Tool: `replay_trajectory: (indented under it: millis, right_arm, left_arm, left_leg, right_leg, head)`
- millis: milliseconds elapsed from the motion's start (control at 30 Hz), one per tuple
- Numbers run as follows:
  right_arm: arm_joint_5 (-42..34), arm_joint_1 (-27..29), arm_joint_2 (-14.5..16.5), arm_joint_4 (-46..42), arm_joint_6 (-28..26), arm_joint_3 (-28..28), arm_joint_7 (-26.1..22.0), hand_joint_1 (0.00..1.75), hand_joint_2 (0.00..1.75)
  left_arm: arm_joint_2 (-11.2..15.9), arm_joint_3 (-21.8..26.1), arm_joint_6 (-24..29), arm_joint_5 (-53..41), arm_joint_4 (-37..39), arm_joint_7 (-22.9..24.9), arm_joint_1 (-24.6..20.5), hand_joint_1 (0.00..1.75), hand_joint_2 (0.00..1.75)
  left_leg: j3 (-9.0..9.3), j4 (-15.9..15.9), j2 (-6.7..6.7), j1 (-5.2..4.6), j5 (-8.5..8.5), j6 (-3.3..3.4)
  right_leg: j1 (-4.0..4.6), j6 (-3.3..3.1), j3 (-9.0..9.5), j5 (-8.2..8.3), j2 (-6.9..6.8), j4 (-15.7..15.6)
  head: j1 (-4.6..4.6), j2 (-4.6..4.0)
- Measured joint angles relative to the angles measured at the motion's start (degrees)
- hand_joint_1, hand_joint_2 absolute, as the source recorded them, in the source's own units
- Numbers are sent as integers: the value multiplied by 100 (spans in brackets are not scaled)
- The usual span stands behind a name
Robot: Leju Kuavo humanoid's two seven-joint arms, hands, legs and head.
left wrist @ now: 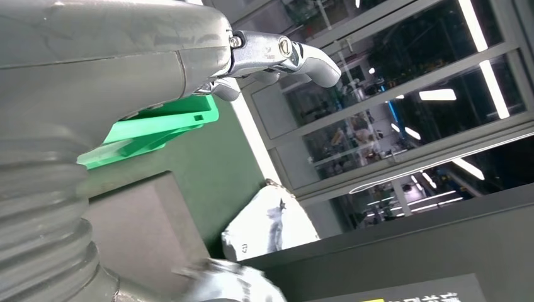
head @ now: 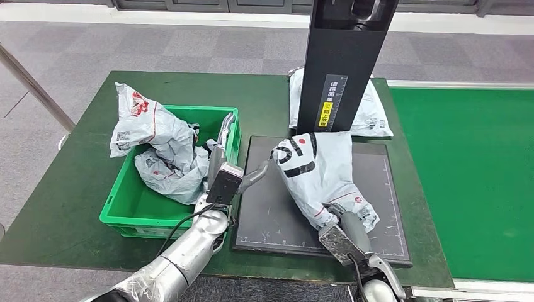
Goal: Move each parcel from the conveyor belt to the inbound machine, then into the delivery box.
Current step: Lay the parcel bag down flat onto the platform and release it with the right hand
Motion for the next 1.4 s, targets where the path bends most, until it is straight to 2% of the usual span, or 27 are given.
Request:
replay_trajectory:
  millis: [33,100,267,367,467,633,733,933,1100,1200,1233,1333,1367,1400]
  right_arm:
    - [88,1,-1,-1,15,70,96,19,175]
    - [215,1,-1,-1,14,164,222,0,175]
    - [339,-13,-3,-3,-64,260,372,0,175]
    - [252,-5,-3,-2,-271,262,277,0,175]
    - [-131,12,-3,-15,-408,248,-88,0,175]
    - [-1419,2,4,-226,-416,63,-1077,0,175]
    - [-1773,-63,15,-406,-403,-107,-1276,0,175]
    - [-2486,-161,190,-753,-627,-544,-1585,0,175]
    - [-2723,-209,287,-990,-736,-869,-1654,0,175]
    - [-2956,-226,343,-1070,-842,-1037,-1681,0,175]
    - [-3047,-238,355,-1082,-861,-1099,-1668,0,175]
    - [-3323,-307,369,-1063,-790,-1320,-1586,0,175]
    - [-3399,-338,369,-1035,-732,-1407,-1564,0,175]
    - [-3459,-370,369,-1000,-675,-1493,-1549,0,175]
  left_arm:
    - [5,0,3,-8,-47,0,13,0,175]
    - [18,0,11,-19,-141,0,41,0,175]
    - [43,0,18,-81,-274,0,94,0,175]
    - [46,0,23,-171,-250,0,94,0,175]
    - [45,-2,-18,-280,-122,0,80,0,175]
    - [-16,-49,-404,-536,557,15,-98,0,175]
    - [-99,-92,-551,-670,958,81,-238,0,175]
    - [-246,-345,-906,-1189,1504,657,-395,0,175]
    - [-332,-533,-999,-1433,1747,916,-400,0,175]
    - [-384,-713,-1059,-1807,1880,1258,-402,0,175]
    - [-404,-800,-1073,-2021,1924,1434,-402,8,175]
    - [-463,-1311,-1302,-3104,2036,2293,-416,139,175]
    - [-480,-1566,-1460,-3519,2055,2604,-447,175,175]
    - [-498,-1830,-1630,-3885,2067,2878,-492,175,175]
  left_leg:
    - [1,0,1,0,0,0]
    - [4,0,4,0,0,0]
    - [10,0,9,0,-1,-1]
    - [10,0,9,0,-1,-1]
    - [10,0,10,-1,0,-2]
    - [9,1,10,-4,2,-1]
    - [11,1,9,-5,2,-1]
    - [12,1,10,-6,4,0]
    - [12,1,10,-5,8,-3]
    - [9,1,8,-6,7,-3]
    - [8,1,8,-6,7,-3]
    - [7,1,4,-7,6,-1]
    - [7,1,0,-7,6,-1]
    - [8,1,-5,-7,5,0]
  right_leg:
    - [0,0,1,0,1,-1]
    - [0,0,2,0,4,-2]
    - [1,0,5,0,6,-3]
    - [1,0,6,0,5,-2]
    - [-1,-1,4,3,7,-2]
    - [-3,-1,4,5,8,-2]
    - [-4,0,9,6,7,-3]
    - [-5,2,8,8,6,-2]
    - [-5,2,7,9,8,-1]
    - [-5,2,5,9,7,-2]
    - [-5,2,4,9,7,-2]
    - [-6,2,6,9,4,-4]
    - [-7,3,9,8,0,-4]
    - [-7,5,13,7,-4,-5]
  head:
    - [0,0]
    - [0,0]
    - [-1,0]
    - [0,0]
    - [0,0]
    - [1,0]
    - [1,0]
    - [-1,0]
    - [-1,0]
    - [0,0]
    - [0,0]
    - [-1,0]
    - [-1,0]
    - [0,0]
